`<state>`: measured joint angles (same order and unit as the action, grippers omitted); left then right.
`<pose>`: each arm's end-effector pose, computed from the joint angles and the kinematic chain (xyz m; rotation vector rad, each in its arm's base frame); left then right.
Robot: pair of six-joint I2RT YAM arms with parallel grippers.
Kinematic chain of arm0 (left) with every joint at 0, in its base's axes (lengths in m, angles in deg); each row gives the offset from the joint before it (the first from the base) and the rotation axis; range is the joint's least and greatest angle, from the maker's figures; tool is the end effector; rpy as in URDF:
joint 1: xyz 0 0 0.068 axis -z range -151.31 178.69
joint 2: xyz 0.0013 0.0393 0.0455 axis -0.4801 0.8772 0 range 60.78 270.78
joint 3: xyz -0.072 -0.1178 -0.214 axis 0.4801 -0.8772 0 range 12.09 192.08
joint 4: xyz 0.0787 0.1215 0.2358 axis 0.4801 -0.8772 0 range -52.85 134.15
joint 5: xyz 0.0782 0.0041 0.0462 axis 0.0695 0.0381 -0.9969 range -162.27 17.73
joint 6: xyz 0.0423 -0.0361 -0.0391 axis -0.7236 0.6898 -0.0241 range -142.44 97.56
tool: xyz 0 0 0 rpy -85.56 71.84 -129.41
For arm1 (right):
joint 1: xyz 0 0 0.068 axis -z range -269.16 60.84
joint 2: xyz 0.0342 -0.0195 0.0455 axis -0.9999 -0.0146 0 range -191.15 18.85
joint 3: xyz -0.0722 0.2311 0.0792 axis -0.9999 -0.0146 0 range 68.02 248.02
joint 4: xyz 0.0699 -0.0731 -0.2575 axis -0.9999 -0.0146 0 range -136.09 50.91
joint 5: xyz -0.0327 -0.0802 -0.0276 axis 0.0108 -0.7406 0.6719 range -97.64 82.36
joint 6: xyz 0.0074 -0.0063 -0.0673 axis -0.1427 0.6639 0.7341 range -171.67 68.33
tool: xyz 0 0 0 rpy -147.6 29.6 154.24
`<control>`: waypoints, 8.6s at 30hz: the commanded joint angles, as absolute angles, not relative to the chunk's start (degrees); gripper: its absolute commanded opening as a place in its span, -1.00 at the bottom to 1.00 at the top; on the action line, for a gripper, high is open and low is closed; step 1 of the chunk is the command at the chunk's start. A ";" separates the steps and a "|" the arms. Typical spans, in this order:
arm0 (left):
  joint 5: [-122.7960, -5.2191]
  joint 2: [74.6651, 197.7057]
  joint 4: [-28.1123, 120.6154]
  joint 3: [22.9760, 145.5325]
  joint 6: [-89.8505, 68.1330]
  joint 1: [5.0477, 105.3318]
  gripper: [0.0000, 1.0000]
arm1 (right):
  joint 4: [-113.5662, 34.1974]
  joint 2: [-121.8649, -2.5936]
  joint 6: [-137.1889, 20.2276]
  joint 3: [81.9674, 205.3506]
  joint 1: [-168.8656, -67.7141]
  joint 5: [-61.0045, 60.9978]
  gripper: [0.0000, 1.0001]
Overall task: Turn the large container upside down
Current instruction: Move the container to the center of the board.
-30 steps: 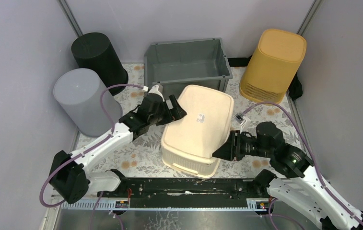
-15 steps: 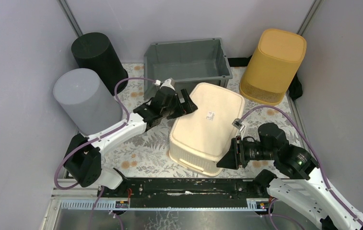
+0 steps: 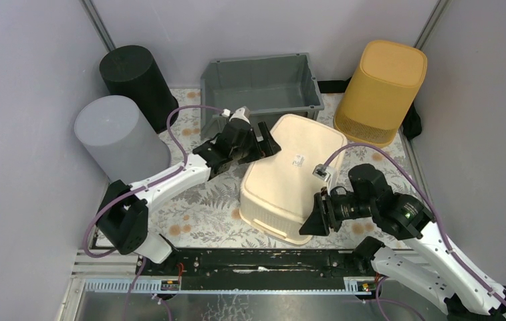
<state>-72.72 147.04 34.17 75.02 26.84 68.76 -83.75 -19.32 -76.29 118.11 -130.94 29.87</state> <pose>0.2872 -0.2411 0.2392 -0.1887 2.2827 -0.8625 0.1038 0.1375 0.3142 -0.7622 2.2035 1.3367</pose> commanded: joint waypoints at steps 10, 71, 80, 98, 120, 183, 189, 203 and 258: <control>-74.16 154.61 29.47 79.13 23.29 69.93 1.00 | -88.62 -23.67 -68.74 124.00 -133.30 26.50 -0.08; -74.28 166.23 30.06 85.76 24.61 87.09 1.00 | -105.12 -12.12 -105.28 120.84 -155.92 -31.84 0.16; -76.43 156.81 28.28 77.27 24.23 87.13 1.00 | -110.15 -17.43 -109.47 120.26 -155.95 -32.03 0.25; -72.21 160.29 31.23 74.69 21.72 88.39 1.00 | -122.50 -13.48 -132.29 124.61 -155.96 -59.12 0.06; -70.37 167.23 30.44 82.79 19.49 89.23 1.00 | -101.18 -27.29 -109.51 130.33 -153.62 -60.82 0.16; -68.81 162.39 33.31 75.46 19.13 95.81 0.88 | -77.64 -24.58 -84.56 149.16 -152.90 -3.35 0.06; -65.44 169.67 36.22 84.30 18.64 98.35 0.86 | -75.22 -24.91 -85.02 150.93 -152.91 -1.95 -0.07; -71.35 180.04 40.23 93.59 29.87 99.13 0.84 | -77.04 -23.78 -85.17 151.12 -152.93 -4.03 -0.08; -64.24 172.89 53.44 89.86 20.73 89.85 1.00 | -80.13 -27.82 -84.70 151.51 -152.89 -7.57 0.39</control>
<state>-64.67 173.73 59.83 92.18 25.96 90.25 -82.14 -27.54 -85.12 148.84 -152.71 -8.03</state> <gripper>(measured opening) 1.001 0.689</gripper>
